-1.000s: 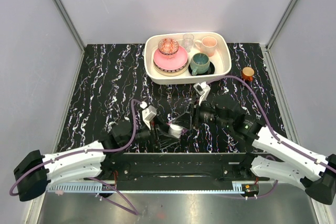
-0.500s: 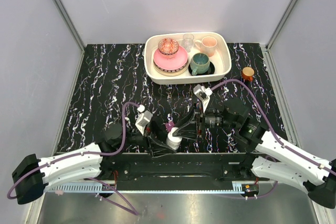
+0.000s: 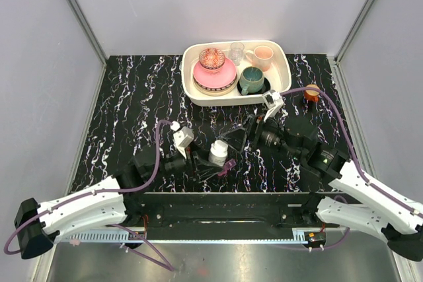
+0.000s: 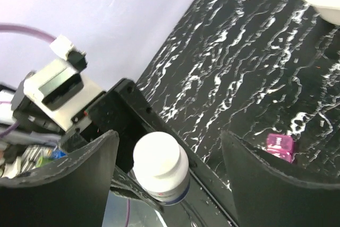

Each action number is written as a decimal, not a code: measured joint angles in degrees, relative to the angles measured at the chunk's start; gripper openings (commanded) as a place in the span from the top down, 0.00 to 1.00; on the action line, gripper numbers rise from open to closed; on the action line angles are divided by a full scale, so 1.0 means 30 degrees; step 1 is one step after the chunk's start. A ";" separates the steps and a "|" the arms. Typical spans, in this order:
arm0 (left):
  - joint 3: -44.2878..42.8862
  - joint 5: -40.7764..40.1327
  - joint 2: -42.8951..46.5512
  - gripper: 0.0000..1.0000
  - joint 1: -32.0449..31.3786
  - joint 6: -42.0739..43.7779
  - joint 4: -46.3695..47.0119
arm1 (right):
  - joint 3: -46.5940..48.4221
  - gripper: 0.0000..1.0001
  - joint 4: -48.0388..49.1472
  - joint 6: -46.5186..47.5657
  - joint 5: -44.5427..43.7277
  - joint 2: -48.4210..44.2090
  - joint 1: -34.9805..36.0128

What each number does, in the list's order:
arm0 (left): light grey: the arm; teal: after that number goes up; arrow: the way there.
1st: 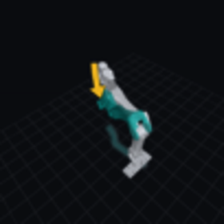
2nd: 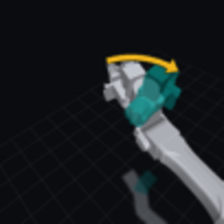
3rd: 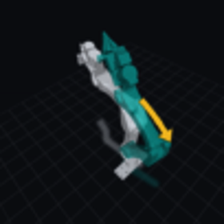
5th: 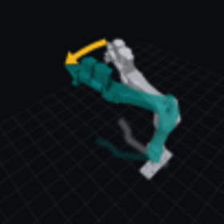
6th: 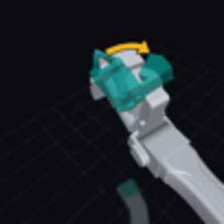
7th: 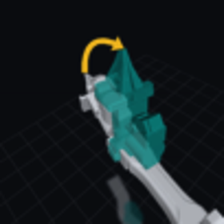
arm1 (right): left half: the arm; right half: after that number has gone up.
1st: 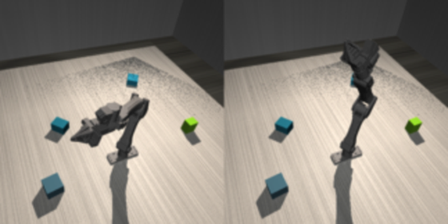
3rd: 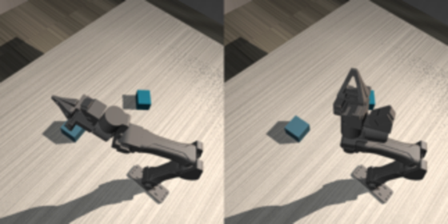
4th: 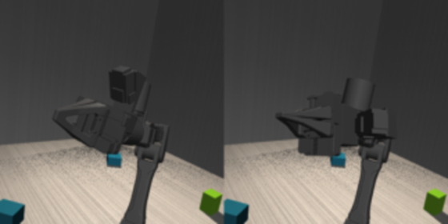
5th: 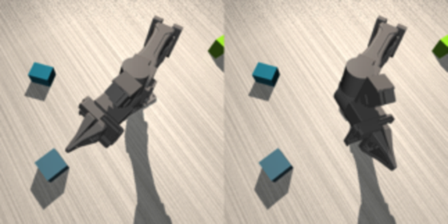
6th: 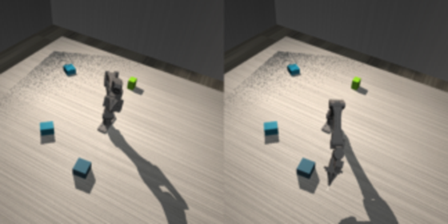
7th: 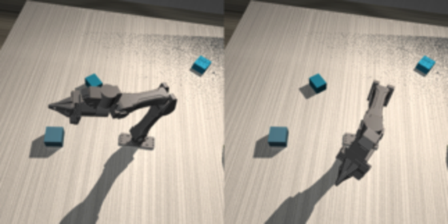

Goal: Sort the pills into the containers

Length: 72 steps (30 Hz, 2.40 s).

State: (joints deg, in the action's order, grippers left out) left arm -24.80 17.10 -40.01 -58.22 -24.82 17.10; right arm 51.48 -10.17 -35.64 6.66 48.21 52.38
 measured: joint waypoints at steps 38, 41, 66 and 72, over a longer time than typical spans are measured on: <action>-0.1800 -0.3293 -0.2725 1.00 -0.0102 0.0852 -0.2288 | 0.2004 0.36 -0.3220 -0.1231 -0.5238 0.3410 0.1617; -0.1865 -0.3286 -0.2725 1.00 -0.0102 0.0852 -0.2237 | 0.2004 0.44 -0.3213 -0.1246 -0.5195 0.3577 0.1617; 0.1071 0.1741 -0.1741 1.00 -0.0095 -0.1042 0.3257 | -0.0692 1.00 0.0350 0.1872 0.1392 0.0758 0.1523; 0.1056 0.4415 -0.1552 1.00 -0.0124 -0.1122 0.4612 | -0.1231 1.00 0.2018 0.2696 0.4743 -0.0248 0.1523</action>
State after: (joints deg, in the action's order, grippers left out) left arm -21.63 30.35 -44.66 -58.59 -28.18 30.94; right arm 47.79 -4.12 -27.55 20.88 47.46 56.95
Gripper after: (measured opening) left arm 0.572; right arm 0.474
